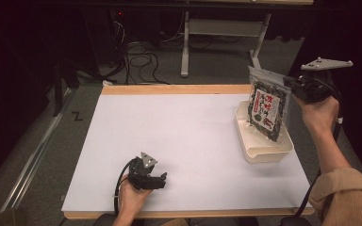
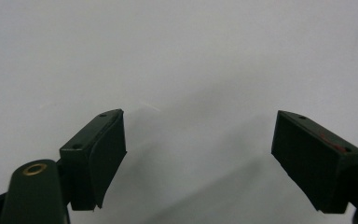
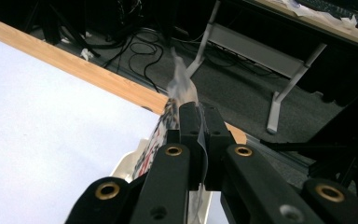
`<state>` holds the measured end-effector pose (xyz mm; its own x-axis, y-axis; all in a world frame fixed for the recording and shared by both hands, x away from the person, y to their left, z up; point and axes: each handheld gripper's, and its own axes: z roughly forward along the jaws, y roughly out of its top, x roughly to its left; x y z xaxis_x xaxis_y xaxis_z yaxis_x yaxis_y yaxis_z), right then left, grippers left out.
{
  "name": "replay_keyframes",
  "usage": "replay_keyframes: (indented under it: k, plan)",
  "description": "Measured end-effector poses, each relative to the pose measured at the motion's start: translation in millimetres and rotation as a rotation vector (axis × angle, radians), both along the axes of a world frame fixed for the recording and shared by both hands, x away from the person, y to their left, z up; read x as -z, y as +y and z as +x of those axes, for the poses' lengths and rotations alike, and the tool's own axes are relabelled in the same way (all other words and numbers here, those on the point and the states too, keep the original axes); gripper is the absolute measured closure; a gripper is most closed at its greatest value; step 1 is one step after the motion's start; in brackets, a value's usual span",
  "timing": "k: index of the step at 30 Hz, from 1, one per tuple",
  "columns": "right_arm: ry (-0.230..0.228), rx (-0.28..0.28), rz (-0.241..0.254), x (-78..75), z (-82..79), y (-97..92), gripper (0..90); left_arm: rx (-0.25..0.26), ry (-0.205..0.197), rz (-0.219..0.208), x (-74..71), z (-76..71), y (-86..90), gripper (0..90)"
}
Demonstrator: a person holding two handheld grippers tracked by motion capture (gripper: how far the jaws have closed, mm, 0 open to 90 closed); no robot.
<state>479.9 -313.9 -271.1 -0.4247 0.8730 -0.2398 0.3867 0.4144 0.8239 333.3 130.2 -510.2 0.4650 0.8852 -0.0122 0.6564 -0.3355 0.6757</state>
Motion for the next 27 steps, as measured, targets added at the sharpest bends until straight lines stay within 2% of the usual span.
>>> replay_keyframes:
  k: [3, 10, 12, 14, 15, 17, 19, 20, 21, 24, 27]
  plan:
    - [-0.011, -0.002, -0.034, -3.4, 6.0, 12.5, 90.0, -0.002, -0.002, -0.004, -0.5, -0.1, 0.8, 18.3]
    - [-0.047, -0.019, -0.046, -11.5, 13.4, 21.6, 90.0, 0.001, -0.004, -0.009, -0.5, -1.3, 0.9, 18.5]
    - [-0.046, -0.027, -0.043, -8.7, 16.4, 20.3, 90.0, -0.001, -0.012, -0.014, -1.0, -1.8, 1.6, 18.8]
    - [-0.044, -0.036, -0.061, -2.6, 18.1, 18.8, 90.0, -0.004, -0.012, -0.015, -0.6, -2.2, 1.8, 18.9]
    - [-0.02, -0.042, -0.076, 4.4, 20.2, 13.3, 90.0, -0.004, -0.012, -0.014, -0.5, -2.3, 1.6, 19.2]
    - [-0.012, -0.044, -0.08, 8.1, 20.5, 9.3, 90.0, -0.005, -0.014, -0.014, -0.4, -2.5, 0.6, 19.2]
    - [-0.008, -0.042, -0.068, 15.2, 18.7, -0.4, 90.0, 0.0, -0.012, -0.014, -0.5, -2.8, -0.3, 19.2]
    - [-0.016, -0.044, -0.043, 17.5, 14.9, -9.6, 90.0, 0.002, -0.01, -0.014, -0.1, -2.6, -0.7, 19.3]
    - [-0.016, -0.044, -0.043, 17.5, 14.9, -9.6, 90.0, 0.003, -0.006, -0.013, 0.2, -2.3, -1.0, 19.3]
    - [-0.027, -0.059, 0.04, 18.1, 5.0, -22.6, 90.0, -0.002, 0.009, -0.008, 2.3, -0.7, -2.0, 19.3]
    - [-0.034, -0.084, 0.064, 19.1, 0.2, -22.9, 89.8, -0.007, 0.015, -0.003, 3.4, -0.5, -1.9, 19.3]
